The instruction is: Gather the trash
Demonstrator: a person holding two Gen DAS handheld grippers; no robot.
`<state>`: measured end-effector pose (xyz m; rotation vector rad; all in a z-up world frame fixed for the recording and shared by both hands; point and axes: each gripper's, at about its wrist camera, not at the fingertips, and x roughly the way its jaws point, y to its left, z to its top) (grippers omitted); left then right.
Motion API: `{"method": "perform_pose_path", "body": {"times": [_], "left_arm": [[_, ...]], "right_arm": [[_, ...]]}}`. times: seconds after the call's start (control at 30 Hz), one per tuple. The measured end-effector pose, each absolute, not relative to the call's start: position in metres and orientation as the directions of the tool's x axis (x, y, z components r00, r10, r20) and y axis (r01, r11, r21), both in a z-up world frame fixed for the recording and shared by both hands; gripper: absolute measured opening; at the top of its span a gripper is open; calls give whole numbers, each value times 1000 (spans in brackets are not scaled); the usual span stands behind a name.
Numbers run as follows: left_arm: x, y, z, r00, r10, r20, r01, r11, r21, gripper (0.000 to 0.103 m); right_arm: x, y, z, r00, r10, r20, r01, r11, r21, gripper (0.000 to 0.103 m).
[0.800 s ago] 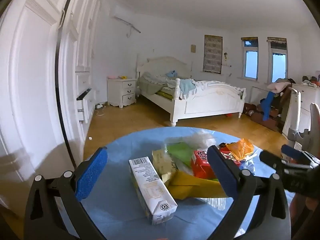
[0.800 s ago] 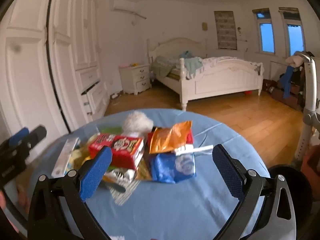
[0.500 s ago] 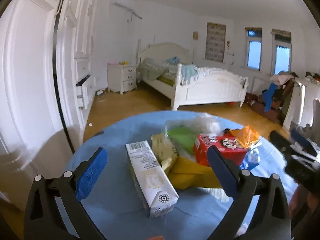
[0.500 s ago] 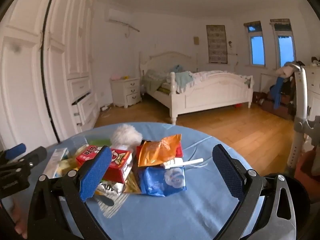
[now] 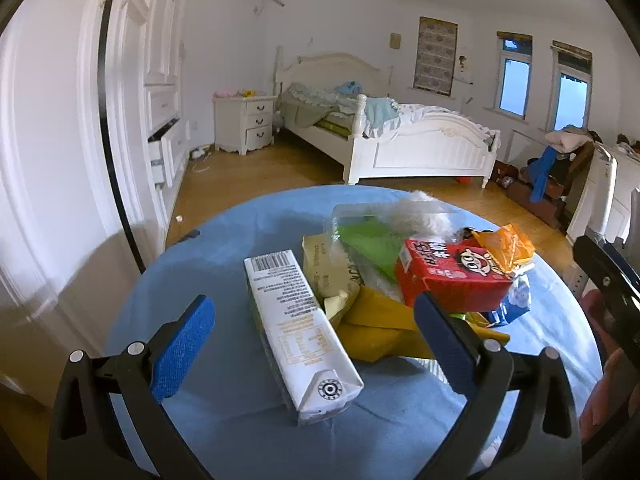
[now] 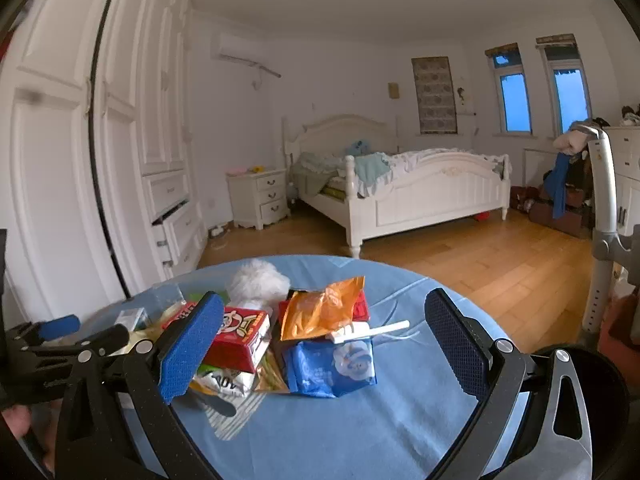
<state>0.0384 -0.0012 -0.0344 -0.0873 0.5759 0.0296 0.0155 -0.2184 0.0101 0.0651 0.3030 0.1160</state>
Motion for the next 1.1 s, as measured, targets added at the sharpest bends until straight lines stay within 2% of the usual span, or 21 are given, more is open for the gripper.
{"method": "perform_pose_path", "body": {"times": [1.1], "left_arm": [[45, 3, -40, 815, 3, -580, -72, 993, -96, 98]], "right_arm": [[16, -214, 4, 948, 119, -295, -107, 993, 59, 99]]}}
